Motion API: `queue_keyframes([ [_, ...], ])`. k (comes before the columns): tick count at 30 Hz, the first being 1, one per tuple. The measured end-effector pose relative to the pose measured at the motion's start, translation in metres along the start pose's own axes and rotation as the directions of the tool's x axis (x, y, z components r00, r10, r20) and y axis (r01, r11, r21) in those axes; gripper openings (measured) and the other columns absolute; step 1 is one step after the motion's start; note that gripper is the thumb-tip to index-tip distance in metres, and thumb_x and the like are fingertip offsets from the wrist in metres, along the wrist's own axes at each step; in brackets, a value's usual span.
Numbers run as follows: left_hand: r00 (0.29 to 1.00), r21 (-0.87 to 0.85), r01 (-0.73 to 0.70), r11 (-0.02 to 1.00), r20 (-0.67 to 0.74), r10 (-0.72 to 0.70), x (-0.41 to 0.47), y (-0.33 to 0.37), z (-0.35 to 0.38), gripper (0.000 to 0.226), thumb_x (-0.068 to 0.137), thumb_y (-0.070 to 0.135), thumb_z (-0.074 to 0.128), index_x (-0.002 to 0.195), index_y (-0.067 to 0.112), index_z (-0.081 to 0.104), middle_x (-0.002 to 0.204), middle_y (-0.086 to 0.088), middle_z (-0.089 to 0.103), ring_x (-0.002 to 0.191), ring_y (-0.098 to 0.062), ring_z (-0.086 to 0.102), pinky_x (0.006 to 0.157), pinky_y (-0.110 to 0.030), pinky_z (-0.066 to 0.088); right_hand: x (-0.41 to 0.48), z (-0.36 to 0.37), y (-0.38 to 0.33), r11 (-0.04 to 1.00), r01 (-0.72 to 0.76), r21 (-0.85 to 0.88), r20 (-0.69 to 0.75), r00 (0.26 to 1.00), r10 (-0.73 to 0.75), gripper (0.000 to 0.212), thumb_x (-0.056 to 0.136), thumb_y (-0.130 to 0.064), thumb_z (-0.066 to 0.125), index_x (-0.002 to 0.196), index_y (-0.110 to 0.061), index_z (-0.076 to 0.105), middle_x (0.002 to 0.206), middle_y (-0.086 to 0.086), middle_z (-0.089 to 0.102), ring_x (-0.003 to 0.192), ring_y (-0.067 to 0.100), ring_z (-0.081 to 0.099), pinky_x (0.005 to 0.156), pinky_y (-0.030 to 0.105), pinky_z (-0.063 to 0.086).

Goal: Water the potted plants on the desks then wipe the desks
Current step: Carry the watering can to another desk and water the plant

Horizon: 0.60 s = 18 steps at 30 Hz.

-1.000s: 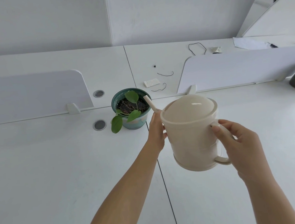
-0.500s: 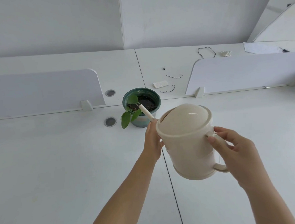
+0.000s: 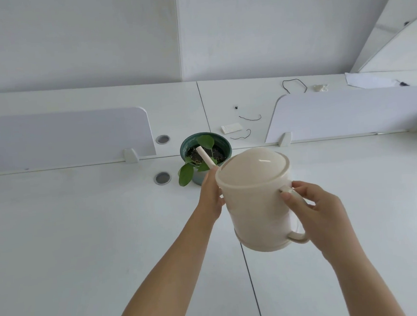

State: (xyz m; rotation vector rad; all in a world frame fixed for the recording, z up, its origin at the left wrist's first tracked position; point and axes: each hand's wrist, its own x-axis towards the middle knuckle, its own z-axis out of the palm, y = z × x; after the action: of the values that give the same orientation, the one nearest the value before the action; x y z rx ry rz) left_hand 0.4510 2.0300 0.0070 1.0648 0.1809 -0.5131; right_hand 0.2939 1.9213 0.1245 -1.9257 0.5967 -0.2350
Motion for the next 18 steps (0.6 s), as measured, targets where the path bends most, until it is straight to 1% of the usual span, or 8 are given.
queue_keyframes([
  [1, 1.000, 0.003, 0.003, 1.000, 0.007, -0.003, 0.001, -0.004, 0.001, 0.020, 0.078, 0.030, 0.054, 0.096, 0.021, 0.056, 0.081, 0.003, 0.057, 0.082, -0.017, 0.053, 0.063, -0.028, 0.044, -0.001, -0.004, 0.001, 1.000, -0.010, 0.004, -0.005, 1.000, 0.010, 0.012, 0.087, -0.020, 0.058, 0.089, -0.008, 0.060, 0.108, -0.009, 0.056, 0.078, -0.001, 0.054, 0.048, 0.011, 0.040],
  [3, 0.999, 0.013, 0.008, 1.000, 0.034, -0.009, 0.002, -0.013, 0.005, 0.011, 0.082, 0.030, 0.052, 0.089, 0.022, 0.055, 0.079, 0.003, 0.055, 0.077, -0.016, 0.053, 0.058, -0.024, 0.046, -0.002, -0.011, 0.004, 0.999, -0.031, 0.009, -0.018, 0.999, 0.032, 0.013, 0.087, -0.020, 0.057, 0.090, -0.008, 0.060, 0.108, -0.009, 0.056, 0.079, 0.002, 0.054, 0.038, 0.009, 0.038],
  [6, 0.998, 0.033, 0.045, 0.998, 0.052, -0.046, 0.001, -0.021, 0.014, 0.009, 0.084, 0.026, 0.050, 0.075, 0.024, 0.053, 0.072, 0.004, 0.052, 0.069, -0.015, 0.052, 0.052, -0.021, 0.046, -0.005, -0.018, 0.009, 0.999, -0.052, 0.011, -0.056, 0.997, 0.053, 0.015, 0.087, -0.021, 0.057, 0.094, -0.008, 0.061, 0.110, -0.008, 0.056, 0.090, 0.014, 0.054, 0.037, 0.011, 0.036],
  [9, 0.995, 0.058, 0.067, 0.996, 0.063, -0.071, 0.001, -0.022, 0.027, 0.015, 0.087, 0.024, 0.047, 0.072, 0.023, 0.050, 0.067, 0.004, 0.050, 0.061, -0.013, 0.051, 0.047, -0.018, 0.044, -0.006, -0.024, 0.011, 0.998, -0.057, 0.010, -0.099, 0.993, 0.058, 0.015, 0.087, -0.021, 0.057, 0.091, -0.007, 0.061, 0.112, -0.007, 0.056, 0.092, 0.016, 0.051, 0.039, 0.012, 0.036],
  [10, 0.995, 0.063, 0.073, 0.995, 0.062, -0.077, 0.002, -0.022, 0.031, 0.017, 0.088, 0.022, 0.046, 0.071, 0.023, 0.050, 0.065, 0.005, 0.049, 0.058, -0.012, 0.049, 0.045, -0.017, 0.042, -0.005, -0.026, 0.010, 0.998, -0.058, 0.011, -0.113, 0.992, 0.059, 0.015, 0.087, -0.021, 0.057, 0.090, -0.007, 0.061, 0.112, -0.007, 0.056, 0.094, 0.016, 0.051, 0.042, 0.013, 0.036],
  [12, 0.996, 0.060, 0.072, 0.996, 0.055, -0.075, 0.006, -0.022, 0.036, 0.019, 0.087, 0.020, 0.046, 0.069, 0.023, 0.050, 0.064, 0.005, 0.048, 0.057, -0.012, 0.048, 0.046, -0.017, 0.041, 0.000, -0.027, 0.008, 0.999, -0.047, 0.012, -0.131, 0.990, 0.048, 0.017, 0.087, -0.021, 0.057, 0.089, -0.005, 0.062, 0.110, -0.006, 0.058, 0.097, 0.017, 0.052, 0.050, 0.024, 0.042],
  [15, 0.998, 0.027, 0.046, 0.999, 0.041, -0.047, 0.010, -0.021, 0.043, 0.019, 0.085, 0.020, 0.051, 0.066, 0.024, 0.051, 0.061, 0.007, 0.048, 0.064, -0.014, 0.045, 0.055, -0.021, 0.040, 0.010, -0.026, 0.002, 1.000, -0.017, -0.016, -0.122, 0.992, 0.015, 0.017, 0.086, -0.023, 0.058, 0.090, -0.007, 0.062, 0.094, -0.020, 0.055, 0.097, 0.016, 0.051, 0.077, 0.049, 0.052],
  [18, 1.000, -0.018, 0.017, 1.000, 0.023, -0.017, 0.013, -0.016, 0.049, 0.008, 0.072, 0.026, 0.057, 0.066, 0.024, 0.052, 0.061, 0.006, 0.049, 0.065, -0.014, 0.045, 0.060, -0.024, 0.039, 0.018, -0.023, -0.008, 0.998, 0.003, -0.068, -0.099, 0.995, -0.010, 0.016, 0.086, -0.025, 0.057, 0.087, -0.009, 0.060, 0.089, -0.028, 0.049, 0.092, 0.015, 0.049, 0.083, 0.055, 0.050],
])
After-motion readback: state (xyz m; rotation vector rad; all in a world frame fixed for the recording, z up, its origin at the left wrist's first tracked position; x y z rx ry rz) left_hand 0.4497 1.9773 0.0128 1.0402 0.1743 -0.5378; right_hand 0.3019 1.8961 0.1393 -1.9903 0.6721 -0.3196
